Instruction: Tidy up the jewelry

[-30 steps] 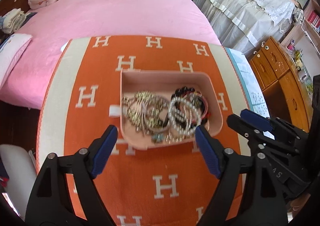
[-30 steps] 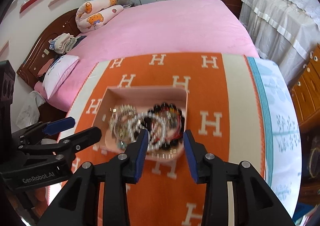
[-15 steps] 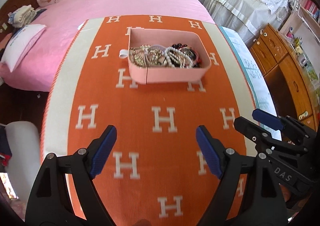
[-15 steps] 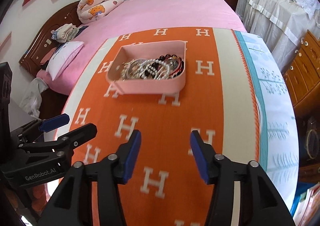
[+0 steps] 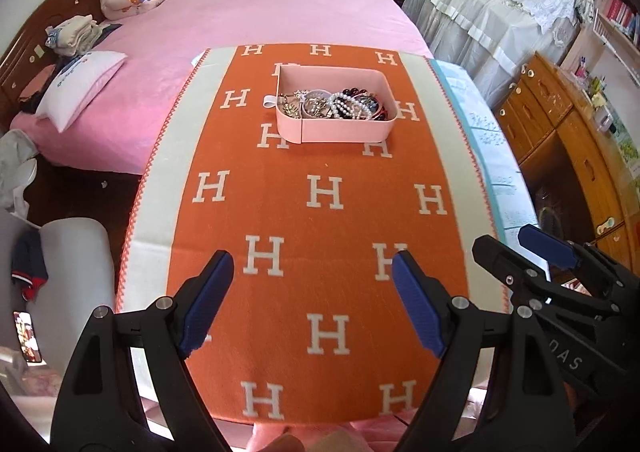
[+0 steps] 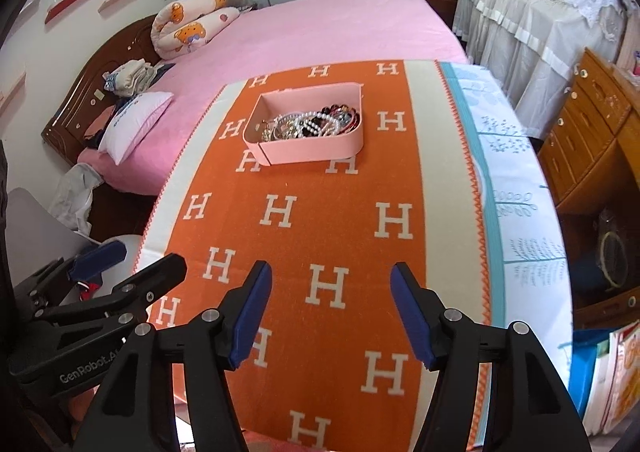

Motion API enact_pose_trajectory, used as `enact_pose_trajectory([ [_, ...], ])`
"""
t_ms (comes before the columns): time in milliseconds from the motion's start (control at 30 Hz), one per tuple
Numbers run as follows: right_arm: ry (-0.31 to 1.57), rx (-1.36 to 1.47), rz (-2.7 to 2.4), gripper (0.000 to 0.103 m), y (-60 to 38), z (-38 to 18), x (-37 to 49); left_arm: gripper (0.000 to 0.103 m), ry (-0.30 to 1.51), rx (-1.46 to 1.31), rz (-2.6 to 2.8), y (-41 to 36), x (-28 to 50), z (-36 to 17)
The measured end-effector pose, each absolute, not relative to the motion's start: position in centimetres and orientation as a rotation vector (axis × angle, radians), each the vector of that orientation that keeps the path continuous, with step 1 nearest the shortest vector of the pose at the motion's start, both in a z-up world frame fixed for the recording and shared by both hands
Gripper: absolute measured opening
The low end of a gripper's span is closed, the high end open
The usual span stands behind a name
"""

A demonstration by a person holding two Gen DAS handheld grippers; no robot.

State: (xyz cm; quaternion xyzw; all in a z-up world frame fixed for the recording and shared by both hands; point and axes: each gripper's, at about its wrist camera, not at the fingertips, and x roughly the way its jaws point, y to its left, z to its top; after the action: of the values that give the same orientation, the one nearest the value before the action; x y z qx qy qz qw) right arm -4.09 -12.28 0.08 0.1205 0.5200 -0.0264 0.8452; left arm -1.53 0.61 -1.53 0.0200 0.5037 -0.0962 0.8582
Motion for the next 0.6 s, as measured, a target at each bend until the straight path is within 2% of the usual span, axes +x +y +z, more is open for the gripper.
enact_pose_trajectory([
  [367, 1.059, 0.240, -0.110, 0.064, -12.2, 4.5, -7.0, 0.080, 0.977, 0.102, -0.186, 0.1, -4.8, 2.3],
  [600, 1.041, 0.218, -0.134, 0.064, -11.9, 5.6, -7.2, 0.080, 0.970, 0.090, -0.188, 0.2, -4.8, 3.0],
])
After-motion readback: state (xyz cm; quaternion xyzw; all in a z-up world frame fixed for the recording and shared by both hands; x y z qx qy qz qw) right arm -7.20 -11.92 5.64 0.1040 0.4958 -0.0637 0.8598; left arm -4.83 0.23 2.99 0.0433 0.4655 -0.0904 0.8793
